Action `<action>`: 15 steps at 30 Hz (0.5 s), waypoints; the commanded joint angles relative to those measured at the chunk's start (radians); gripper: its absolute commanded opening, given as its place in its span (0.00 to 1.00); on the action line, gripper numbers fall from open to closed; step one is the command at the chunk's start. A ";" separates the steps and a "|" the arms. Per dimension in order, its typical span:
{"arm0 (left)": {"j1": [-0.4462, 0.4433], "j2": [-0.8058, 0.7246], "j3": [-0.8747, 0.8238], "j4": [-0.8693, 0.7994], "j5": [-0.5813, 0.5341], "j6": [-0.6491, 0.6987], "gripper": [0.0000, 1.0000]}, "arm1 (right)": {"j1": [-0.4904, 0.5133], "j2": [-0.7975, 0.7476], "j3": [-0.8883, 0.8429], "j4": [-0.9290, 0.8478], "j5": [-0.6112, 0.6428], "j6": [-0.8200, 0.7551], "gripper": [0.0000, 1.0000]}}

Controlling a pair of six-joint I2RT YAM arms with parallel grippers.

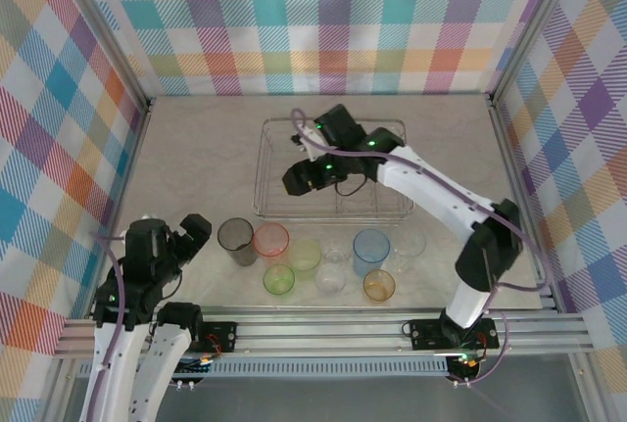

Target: Load the cups into the dish rack

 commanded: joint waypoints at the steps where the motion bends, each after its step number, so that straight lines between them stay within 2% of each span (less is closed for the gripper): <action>1: -0.003 -0.062 -0.006 -0.031 -0.059 -0.059 1.00 | 0.060 0.092 0.118 -0.056 0.000 -0.075 0.62; 8: -0.005 -0.133 0.012 -0.079 -0.059 -0.014 1.00 | 0.143 0.303 0.345 -0.165 0.036 -0.144 0.62; 15: -0.004 -0.167 0.028 -0.105 -0.071 -0.013 1.00 | 0.198 0.427 0.493 -0.250 0.062 -0.203 0.59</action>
